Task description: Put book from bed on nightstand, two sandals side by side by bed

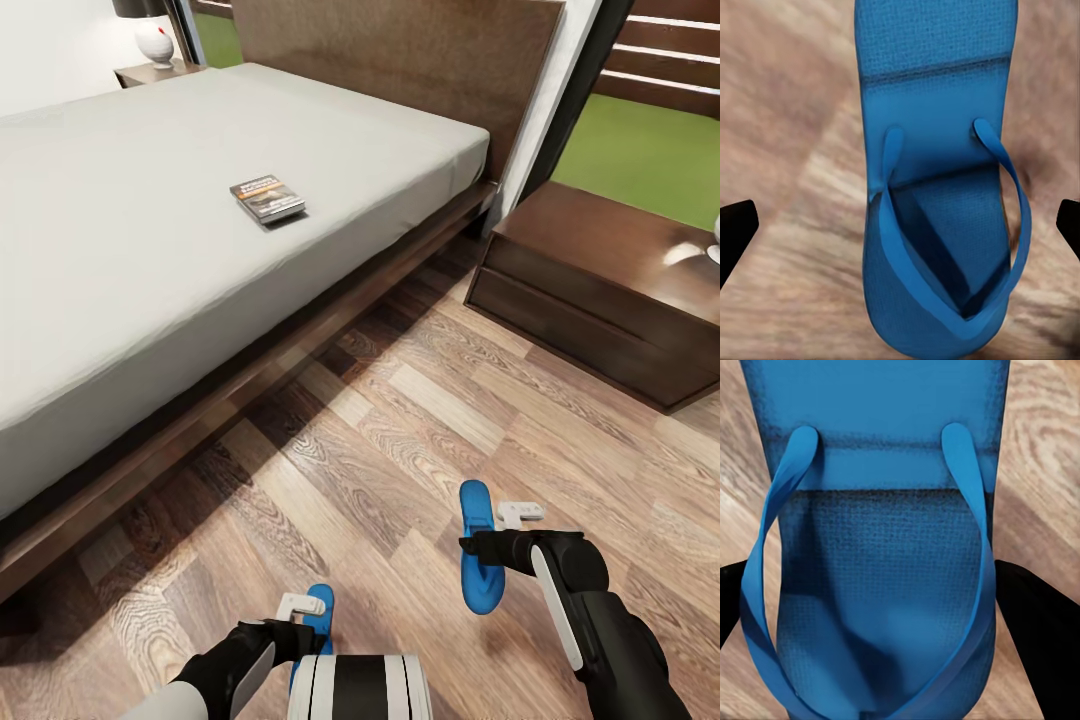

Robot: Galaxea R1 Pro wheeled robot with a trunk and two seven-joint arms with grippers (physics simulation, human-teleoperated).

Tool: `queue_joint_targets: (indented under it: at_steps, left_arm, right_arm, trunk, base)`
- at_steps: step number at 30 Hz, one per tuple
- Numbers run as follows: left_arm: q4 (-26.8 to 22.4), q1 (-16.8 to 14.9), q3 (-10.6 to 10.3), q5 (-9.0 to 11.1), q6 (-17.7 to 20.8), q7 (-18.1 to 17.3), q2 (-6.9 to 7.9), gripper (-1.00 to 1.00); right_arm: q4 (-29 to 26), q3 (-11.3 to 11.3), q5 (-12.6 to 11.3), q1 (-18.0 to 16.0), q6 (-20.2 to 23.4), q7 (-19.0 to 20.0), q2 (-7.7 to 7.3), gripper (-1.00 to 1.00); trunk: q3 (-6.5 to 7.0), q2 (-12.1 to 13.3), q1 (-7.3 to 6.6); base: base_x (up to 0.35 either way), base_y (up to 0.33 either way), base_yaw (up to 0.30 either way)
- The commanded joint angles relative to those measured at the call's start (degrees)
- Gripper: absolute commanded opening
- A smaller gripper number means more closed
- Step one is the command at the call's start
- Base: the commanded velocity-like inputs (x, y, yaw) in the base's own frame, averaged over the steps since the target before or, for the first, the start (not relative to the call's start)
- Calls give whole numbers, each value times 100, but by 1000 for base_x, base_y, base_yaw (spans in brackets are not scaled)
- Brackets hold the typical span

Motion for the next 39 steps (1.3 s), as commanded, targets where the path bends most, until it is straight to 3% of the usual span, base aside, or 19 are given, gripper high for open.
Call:
queue_joint_targets:
  at_steps: [1, 13, 17, 39]
  left_arm:
    - [-8, -2, -34, 58, 28, 7, 0, 100]
    - [-8, -1, -34, 58, -21, 7, -6, 100]
    - [-8, -3, -34, 58, -59, 7, -7, 100]
    - [-8, -4, -34, 58, -90, 7, -15, 100]
  right_arm:
    - [-5, -4, 5, -2, 24, 23, 0, -100]
    - [-5, -2, 5, -2, 24, 23, 0, -100]
    - [-5, -2, 6, -2, 24, 23, 0, -100]
    - [-5, -2, 7, -2, 24, 23, 0, -100]
  trunk:
    - [-4, -2, -1]
    - [-4, -2, -1]
    - [-93, -7, 9]
    - [-93, -7, 9]
  base:
    - [0, 0, 0]
    - [0, 0, 0]
    - [0, 0, 0]
    - [0, 0, 0]
